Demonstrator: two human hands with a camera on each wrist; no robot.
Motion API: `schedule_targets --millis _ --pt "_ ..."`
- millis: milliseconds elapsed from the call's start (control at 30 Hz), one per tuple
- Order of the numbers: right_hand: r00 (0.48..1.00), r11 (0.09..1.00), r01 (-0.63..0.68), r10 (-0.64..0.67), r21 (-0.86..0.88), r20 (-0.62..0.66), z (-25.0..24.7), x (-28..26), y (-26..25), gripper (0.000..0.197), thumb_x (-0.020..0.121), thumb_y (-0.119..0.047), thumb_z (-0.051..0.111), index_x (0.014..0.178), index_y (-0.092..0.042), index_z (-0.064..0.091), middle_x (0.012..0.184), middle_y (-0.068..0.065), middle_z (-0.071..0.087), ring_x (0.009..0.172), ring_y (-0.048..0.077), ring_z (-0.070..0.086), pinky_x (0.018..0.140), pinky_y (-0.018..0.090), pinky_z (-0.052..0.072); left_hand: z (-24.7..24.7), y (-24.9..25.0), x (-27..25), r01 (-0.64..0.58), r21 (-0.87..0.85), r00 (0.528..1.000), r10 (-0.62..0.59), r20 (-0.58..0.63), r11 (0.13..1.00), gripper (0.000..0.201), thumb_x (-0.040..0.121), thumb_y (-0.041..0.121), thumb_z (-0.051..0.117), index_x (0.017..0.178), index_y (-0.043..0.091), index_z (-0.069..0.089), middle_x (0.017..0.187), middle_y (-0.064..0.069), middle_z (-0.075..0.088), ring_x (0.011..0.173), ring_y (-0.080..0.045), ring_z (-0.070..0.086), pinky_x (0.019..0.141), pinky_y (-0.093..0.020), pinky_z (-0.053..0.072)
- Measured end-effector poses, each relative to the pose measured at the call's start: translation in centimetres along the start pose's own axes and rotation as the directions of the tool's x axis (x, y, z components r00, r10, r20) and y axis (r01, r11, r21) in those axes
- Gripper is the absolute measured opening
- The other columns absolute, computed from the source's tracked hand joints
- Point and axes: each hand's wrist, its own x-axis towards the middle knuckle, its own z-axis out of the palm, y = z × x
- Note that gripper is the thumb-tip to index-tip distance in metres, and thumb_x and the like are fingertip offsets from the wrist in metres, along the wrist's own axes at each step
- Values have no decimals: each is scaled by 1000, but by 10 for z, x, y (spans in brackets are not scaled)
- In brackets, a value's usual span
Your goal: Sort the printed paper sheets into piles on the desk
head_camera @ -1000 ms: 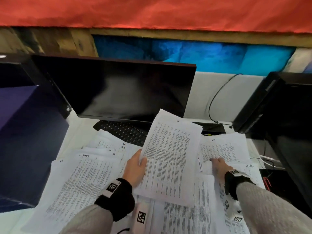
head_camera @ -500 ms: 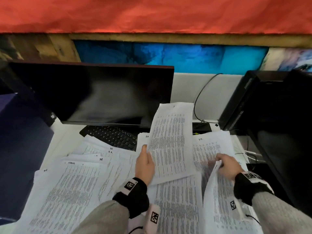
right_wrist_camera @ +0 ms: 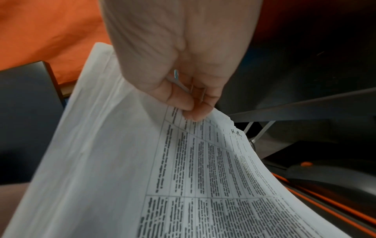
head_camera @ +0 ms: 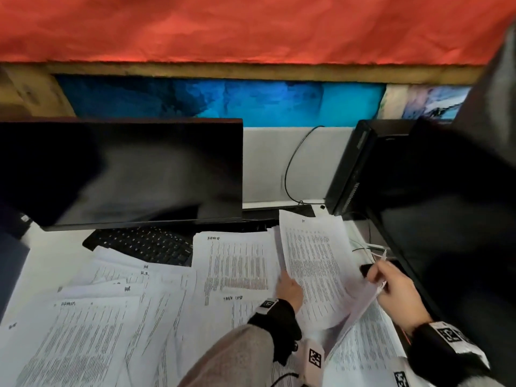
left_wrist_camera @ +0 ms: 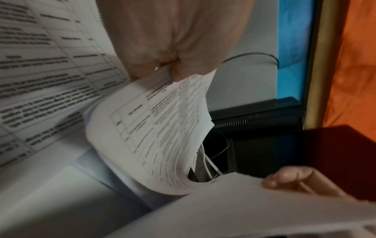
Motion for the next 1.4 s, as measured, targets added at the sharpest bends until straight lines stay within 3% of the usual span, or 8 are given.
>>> schedule_targets --millis 200,400,567,667,800,1100,1300,1400 --pt "999 999 11 -9 -40 42 2 -1 -2 58 59 21 43 78 -33 48 78 -6 54 83 7 52 67 15 38 7 -3 16 6 238 998 -19 53 971 36 100 14 35 132 1 43 134 -17 49 121 -30 50 101 -34 42" --pt "995 990 -100 100 -104 -5 1 1 -25 32 68 11 48 71 -21 50 73 -4 56 68 13 52 59 22 38 0 -15 23 58 -26 990 -54 134 998 20 89 8 54 108 9 61 107 -8 63 100 -26 67 88 -35 55" --pt "997 948 -80 76 -308 -25 4 10 -54 22 69 7 47 77 -14 46 70 1 47 76 26 45 62 32 35 -4 -29 20 -9 -90 989 22 143 996 32 91 16 52 122 6 54 110 -17 62 87 -25 62 88 -39 54" --pt "990 890 -65 114 -451 81 23 16 -65 16 75 0 46 85 -13 46 89 5 56 92 28 50 70 34 41 -13 -43 23 -76 -80 991 84 100 994 36 91 19 53 127 12 53 118 -18 56 96 -33 64 84 -43 55" --pt "958 838 -39 186 -544 218 59 31 -58 23 83 -5 43 105 -10 50 107 7 57 102 26 49 80 33 42 -54 -40 -5 -156 -191 983 171 62 969 17 95 10 47 96 19 61 91 -1 54 63 -11 57 55 -23 45" --pt "954 962 -65 138 -263 266 136 35 -72 47 92 -4 45 139 -11 42 143 20 39 123 39 45 104 45 39 -205 -112 -55 -205 -240 957 143 -251 949 18 97 17 49 90 13 66 82 -3 62 68 -14 57 61 -20 46" --pt "873 986 132 -166 106 458 227 -33 -189 30 90 2 45 100 -18 66 107 0 58 100 15 56 84 17 39 -310 -194 -73 162 226 805 4 -594 961 13 92 20 50 98 23 62 105 -6 63 98 -25 60 83 -31 48" --pt "757 974 -51 -105 219 645 281 -68 -230 27 91 -6 44 88 -26 61 91 1 68 75 14 62 66 19 49 -357 -229 -88 432 239 717 -170 -676 869 36 90 22 50 125 19 46 127 -11 45 115 -30 47 93 -41 40"
